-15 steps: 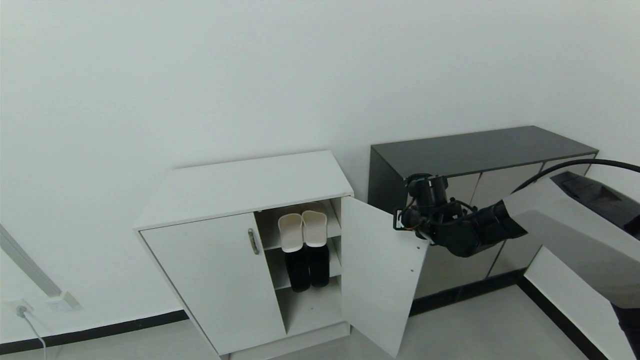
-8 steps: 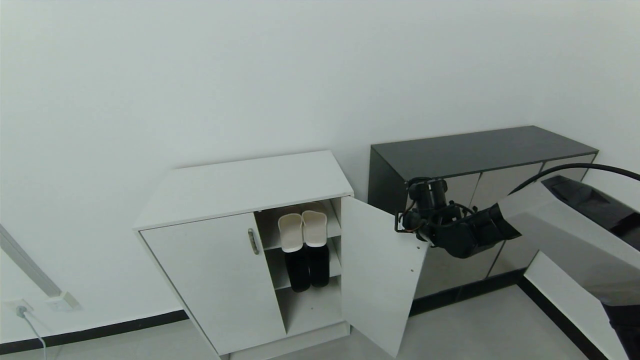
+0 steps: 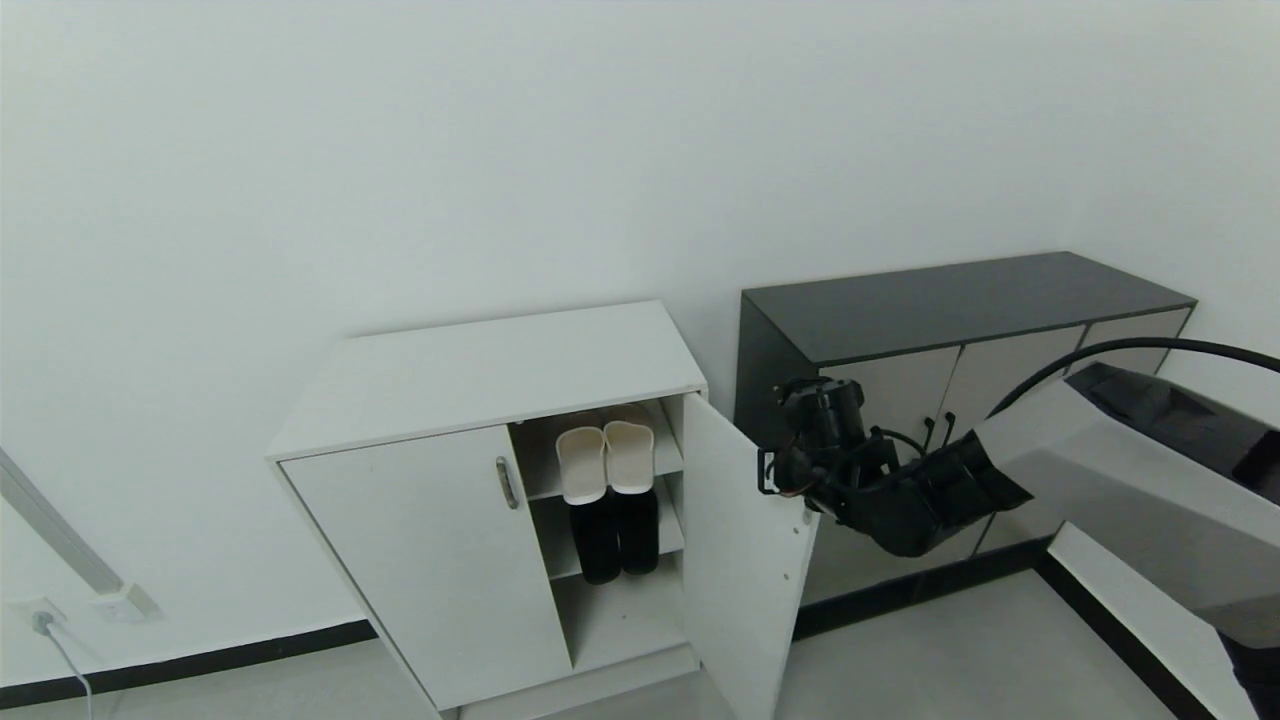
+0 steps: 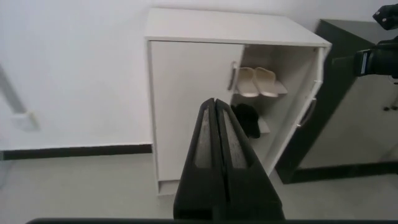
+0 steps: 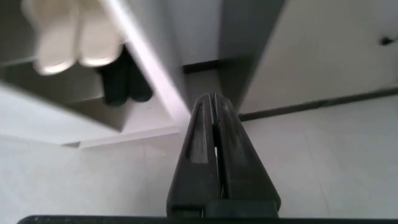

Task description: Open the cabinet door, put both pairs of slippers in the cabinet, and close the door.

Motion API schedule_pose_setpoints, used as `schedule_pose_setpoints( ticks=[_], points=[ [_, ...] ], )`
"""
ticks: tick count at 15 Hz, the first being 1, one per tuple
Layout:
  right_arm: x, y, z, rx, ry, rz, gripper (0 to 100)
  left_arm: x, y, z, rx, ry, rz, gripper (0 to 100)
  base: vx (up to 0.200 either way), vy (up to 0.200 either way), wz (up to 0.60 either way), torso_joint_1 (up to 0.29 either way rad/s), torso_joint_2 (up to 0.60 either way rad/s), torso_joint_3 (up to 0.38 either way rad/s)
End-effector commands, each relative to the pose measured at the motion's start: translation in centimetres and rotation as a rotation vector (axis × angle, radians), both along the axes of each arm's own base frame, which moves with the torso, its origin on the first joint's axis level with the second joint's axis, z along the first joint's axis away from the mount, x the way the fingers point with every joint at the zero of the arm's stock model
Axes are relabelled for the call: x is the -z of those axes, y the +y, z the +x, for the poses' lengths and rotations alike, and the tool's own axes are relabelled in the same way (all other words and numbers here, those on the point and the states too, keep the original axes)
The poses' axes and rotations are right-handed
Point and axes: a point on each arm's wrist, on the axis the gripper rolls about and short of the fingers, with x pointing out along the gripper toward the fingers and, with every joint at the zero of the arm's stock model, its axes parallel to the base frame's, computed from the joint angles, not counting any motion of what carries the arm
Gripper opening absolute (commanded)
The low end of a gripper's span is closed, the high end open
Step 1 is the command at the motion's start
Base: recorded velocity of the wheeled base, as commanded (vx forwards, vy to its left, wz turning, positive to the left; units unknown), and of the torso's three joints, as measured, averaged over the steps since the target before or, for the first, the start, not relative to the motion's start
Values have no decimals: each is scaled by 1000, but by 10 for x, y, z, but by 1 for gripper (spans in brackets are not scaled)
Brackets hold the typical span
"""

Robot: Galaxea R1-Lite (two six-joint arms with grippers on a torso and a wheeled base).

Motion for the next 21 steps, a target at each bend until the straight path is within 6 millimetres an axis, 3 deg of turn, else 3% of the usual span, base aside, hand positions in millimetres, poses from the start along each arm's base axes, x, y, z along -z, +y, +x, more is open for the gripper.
schedule_pose_setpoints(
  ticks=[1, 5, 16, 21],
  points=[
    [-10, 15, -22, -51, -24, 10, 0, 0, 0, 0, 0, -1, 0, 0, 0, 0, 0, 0, 0, 0],
    [-15, 25, -49, -139, -114, -41, 0, 0, 0, 0, 0, -1, 0, 0, 0, 0, 0, 0, 0, 0],
    [-8, 19, -56, -179, -142, -115, 0, 0, 0, 0, 0, 1, 0, 0, 0, 0, 0, 0, 0, 0],
    [-4, 20, -56, -200, -134, -103, 0, 0, 0, 0, 0, -1, 0, 0, 0, 0, 600, 3, 3, 4]
  ],
)
